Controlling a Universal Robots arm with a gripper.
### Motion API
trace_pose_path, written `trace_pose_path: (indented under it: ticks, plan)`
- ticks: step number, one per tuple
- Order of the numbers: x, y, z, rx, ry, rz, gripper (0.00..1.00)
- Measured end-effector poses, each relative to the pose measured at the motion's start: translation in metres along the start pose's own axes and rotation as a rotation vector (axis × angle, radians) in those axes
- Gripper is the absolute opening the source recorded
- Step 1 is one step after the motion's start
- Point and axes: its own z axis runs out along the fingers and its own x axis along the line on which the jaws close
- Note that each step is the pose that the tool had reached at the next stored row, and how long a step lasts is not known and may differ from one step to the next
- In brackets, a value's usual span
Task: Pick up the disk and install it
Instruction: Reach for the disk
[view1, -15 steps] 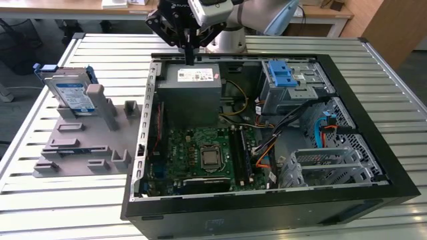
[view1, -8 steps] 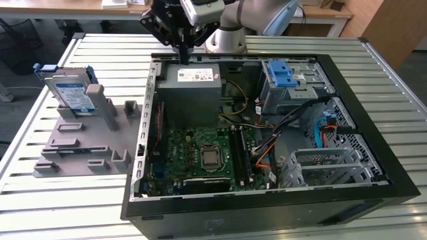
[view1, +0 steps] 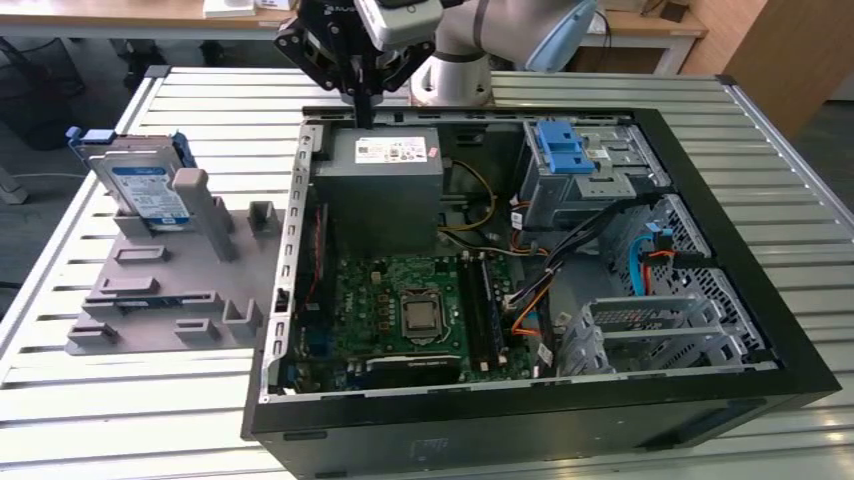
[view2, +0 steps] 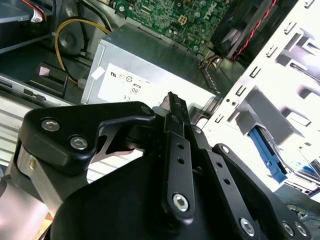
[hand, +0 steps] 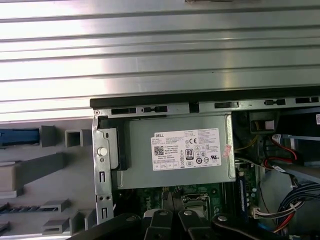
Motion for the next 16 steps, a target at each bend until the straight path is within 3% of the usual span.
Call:
trace_pose_path:
  ticks: [8, 16]
  plan:
    - [0.0054, 0.0009, -0.0001, 0.0, 0.0001, 0.0, 0.11]
    - [0.0163, 0.0033, -0.0002, 0.0, 0.0001, 0.0, 0.11]
